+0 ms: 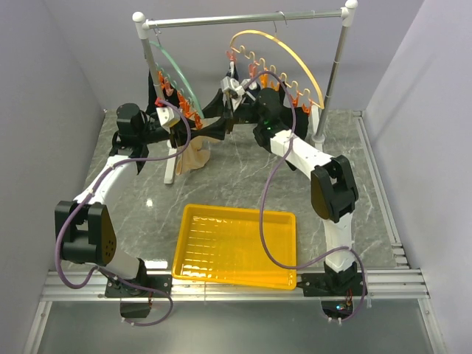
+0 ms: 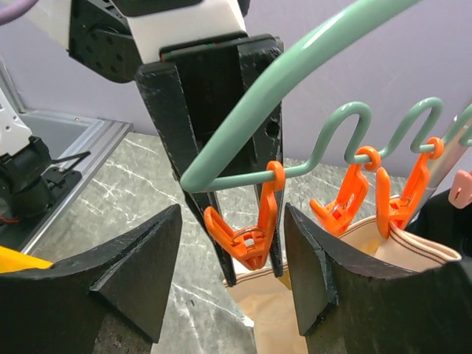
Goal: Clip the underwear to the hanger
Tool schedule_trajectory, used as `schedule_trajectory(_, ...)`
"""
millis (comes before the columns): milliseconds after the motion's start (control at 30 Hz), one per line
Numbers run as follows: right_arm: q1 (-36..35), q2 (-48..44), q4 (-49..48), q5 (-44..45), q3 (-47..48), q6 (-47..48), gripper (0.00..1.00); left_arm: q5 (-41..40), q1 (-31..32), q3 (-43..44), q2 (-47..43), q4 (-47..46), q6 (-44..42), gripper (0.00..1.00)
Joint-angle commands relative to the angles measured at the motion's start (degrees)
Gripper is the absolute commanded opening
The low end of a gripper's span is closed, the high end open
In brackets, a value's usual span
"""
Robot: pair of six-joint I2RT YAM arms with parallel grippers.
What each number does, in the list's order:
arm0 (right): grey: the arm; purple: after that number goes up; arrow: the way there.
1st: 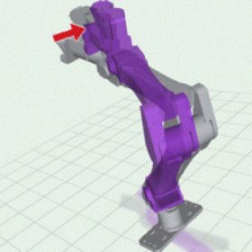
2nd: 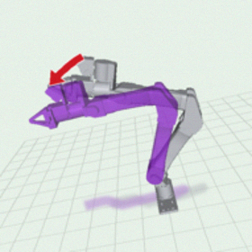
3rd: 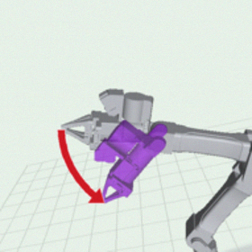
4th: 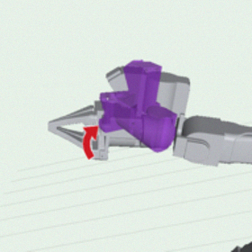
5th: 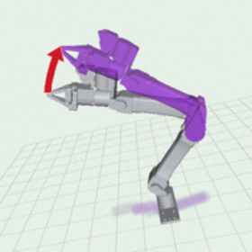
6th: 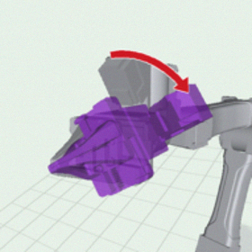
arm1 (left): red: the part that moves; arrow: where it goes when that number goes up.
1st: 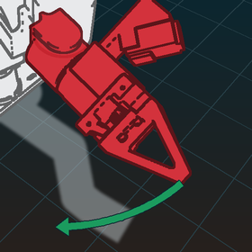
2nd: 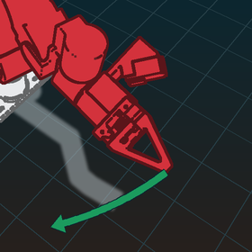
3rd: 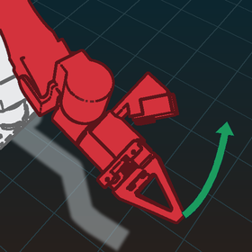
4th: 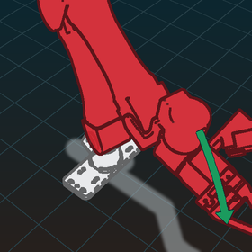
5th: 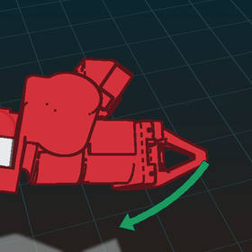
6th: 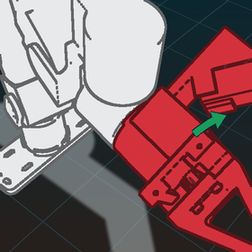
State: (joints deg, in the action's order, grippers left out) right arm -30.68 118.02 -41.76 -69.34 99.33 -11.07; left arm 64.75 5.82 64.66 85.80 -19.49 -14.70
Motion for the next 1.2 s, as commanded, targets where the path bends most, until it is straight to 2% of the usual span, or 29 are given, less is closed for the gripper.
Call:
schedule_trajectory(0, -0.79, 0.02, -2.80, 1.14, 3.24, -1.23, 0.64, 2.39, 0.33, 2.48, -0.11, -1.52, 0.29, 0.34)
schedule_trajectory(467, -0.96, 0.37, -4.30, 1.40, 4.21, -2.47, 0.59, 3.45, 0.33, 3.19, 0.16, 0.68, -0.33, 0.30)
schedule_trajectory(600, -0.96, 0.29, -4.21, 1.58, 4.03, -2.55, 0.59, 1.43, 0.33, 2.14, -0.11, -3.62, 2.74, 0.52)
schedule_trajectory(767, -0.96, 0.28, -5.00, 2.19, 3.77, -3.61, 0.57, 0.55, 0.68, 2.66, 0.24, -4.16, 3.36, 0.56)
schedule_trajectory(833, -0.96, 0.11, -5.26, 2.46, 3.42, -3.87, 0.56, -0.23, 0.85, 2.66, 0.42, -3.98, 3.19, 0.55)
schedule_trajectory(967, -0.96, -0.50, -5.70, 2.46, 2.54, -4.40, 0.56, -0.50, 1.21, 3.10, 0.77, -4.15, 3.27, 0.41)
schedule_trajectory(1167, -0.88, -1.12, -5.79, 1.14, 1.22, -2.73, 0.65, 0.29, 1.21, 3.19, 1.12, -4.51, 4.93, 0.31)
